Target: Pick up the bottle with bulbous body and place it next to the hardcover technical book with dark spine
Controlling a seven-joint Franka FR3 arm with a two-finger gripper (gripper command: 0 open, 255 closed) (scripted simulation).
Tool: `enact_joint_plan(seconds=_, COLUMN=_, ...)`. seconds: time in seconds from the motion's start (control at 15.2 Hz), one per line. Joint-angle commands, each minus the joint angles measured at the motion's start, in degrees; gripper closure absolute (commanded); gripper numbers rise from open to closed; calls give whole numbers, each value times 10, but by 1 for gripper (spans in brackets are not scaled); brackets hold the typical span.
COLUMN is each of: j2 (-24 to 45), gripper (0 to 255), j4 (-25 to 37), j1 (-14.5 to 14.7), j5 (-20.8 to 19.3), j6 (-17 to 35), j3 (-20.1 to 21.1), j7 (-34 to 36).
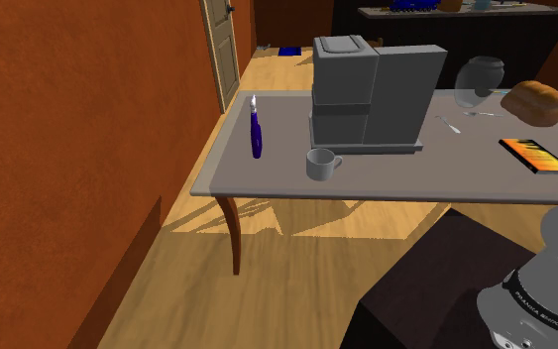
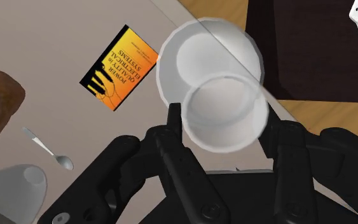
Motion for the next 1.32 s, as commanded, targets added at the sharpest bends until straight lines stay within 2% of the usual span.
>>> enact_joint_plan(seconds=0.0, j2=50, gripper=255, j4=46, j1=-40, j5=40, j6=-6, j3=-28, j7=-53)
enact_joint_plan(seconds=0.13, j2=96, gripper=255, j4=92, j1=-90, j5=81, j6=-16, j3=-44, j7=-99)
enact_joint_plan(seconds=0.2, j2=135, gripper=255, j4=136, j1=-135, j5=117, j6=-29, j3=-53, j7=-132)
enact_joint_plan(seconds=0.46, j2=87, gripper=255, j4=44, j1=-90, j5=73, j6=26, j3=-48, j7=-108)
enact_joint_plan(seconds=0.66, j2=58, gripper=255, j4=-12, j1=-67, j5=49, j6=60, j3=-44, j7=-93)
enact_joint_plan(seconds=1.25, j2=-5, gripper=255, j4=-142, j1=-32, j5=0, j6=146, j3=-31, j7=-53)
